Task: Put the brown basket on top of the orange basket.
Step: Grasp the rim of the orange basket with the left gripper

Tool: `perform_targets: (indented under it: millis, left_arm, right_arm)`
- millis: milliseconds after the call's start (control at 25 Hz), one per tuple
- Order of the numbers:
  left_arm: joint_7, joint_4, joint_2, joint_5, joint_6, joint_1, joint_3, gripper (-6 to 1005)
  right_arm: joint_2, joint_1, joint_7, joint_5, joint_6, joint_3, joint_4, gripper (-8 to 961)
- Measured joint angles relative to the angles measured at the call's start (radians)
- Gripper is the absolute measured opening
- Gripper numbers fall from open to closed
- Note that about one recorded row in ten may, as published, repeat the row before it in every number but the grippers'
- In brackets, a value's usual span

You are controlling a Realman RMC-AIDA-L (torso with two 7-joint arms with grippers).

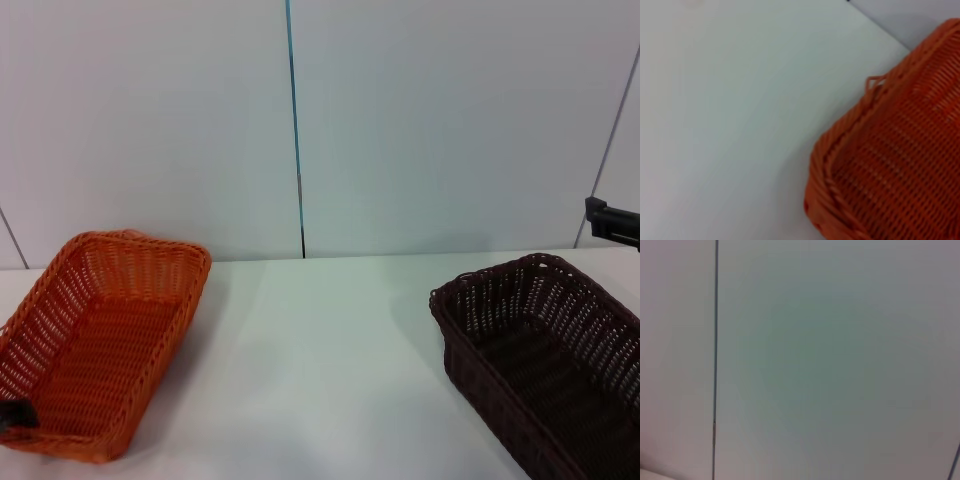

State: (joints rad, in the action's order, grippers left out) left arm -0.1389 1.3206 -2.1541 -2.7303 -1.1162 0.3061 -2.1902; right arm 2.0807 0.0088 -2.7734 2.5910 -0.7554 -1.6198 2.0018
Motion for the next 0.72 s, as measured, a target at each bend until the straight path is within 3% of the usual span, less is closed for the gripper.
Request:
perform_targets:
  millis: [320, 520, 720]
  left_arm:
    - [0.032, -0.160, 0.008, 0.001, 0.095, 0.077, -0.025, 795]
    - [0.029, -0.266, 0.037, -0.001, 0.113, 0.137, -0.036, 783]
    - [0.031, -0.286, 0.043, 0.001, 0.123, 0.146, -0.076, 759]
  right_arm:
    - [-0.001, 0.025, 0.000, 0.000, 0.003, -0.008, -0.002, 917]
    - [0.000, 0.038, 0.000, 0.011, 0.004, -0.013, -0.010, 917]
    - [0.001, 0.052, -0.001, 0.012, 0.005, -0.020, -0.028, 917]
